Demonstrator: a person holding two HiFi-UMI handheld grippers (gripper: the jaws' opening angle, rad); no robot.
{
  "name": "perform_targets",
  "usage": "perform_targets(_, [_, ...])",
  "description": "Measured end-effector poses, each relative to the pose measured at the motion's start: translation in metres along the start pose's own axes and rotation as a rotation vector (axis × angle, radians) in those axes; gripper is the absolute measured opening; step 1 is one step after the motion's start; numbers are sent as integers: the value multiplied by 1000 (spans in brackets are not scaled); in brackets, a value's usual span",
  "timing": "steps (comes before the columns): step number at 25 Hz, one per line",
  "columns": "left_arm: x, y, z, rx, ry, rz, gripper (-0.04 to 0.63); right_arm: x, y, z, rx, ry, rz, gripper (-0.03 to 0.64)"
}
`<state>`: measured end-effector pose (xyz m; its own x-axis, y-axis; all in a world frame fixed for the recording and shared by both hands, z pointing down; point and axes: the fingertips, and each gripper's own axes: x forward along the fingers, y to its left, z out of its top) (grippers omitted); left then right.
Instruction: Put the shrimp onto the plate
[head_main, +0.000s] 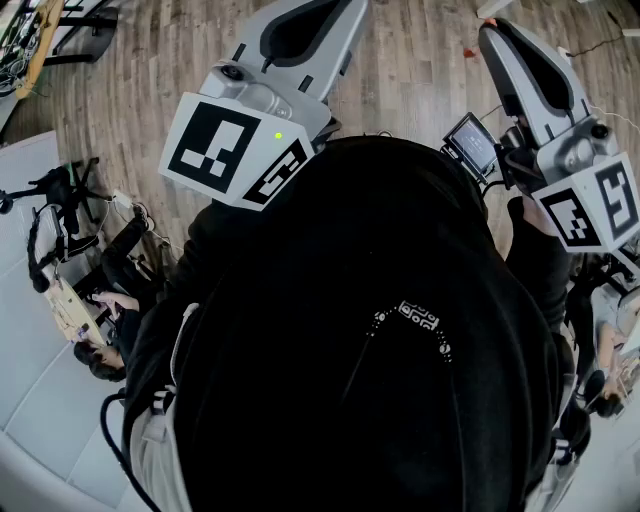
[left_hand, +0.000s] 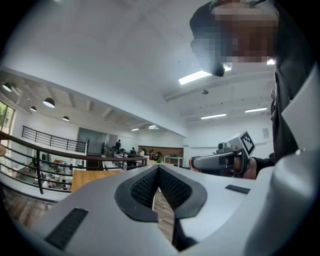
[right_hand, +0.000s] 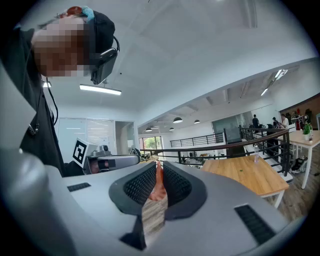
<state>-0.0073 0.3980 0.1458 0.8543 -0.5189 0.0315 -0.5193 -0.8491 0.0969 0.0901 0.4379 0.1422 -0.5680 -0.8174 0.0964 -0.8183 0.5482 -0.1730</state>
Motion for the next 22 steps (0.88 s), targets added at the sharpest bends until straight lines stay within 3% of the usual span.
perform_targets(7, [1, -4, -3, 9, -15, 15, 5, 8, -2, -4, 11, -10, -51, 55])
perform_targets(14, [8, -1, -5, 49, -5, 68, 5, 4, -17, 10, -53, -62, -156, 55])
perform_targets(22, [5, 0, -4, 68, -12, 87, 5, 19, 6, 1, -41, -40, -97, 55])
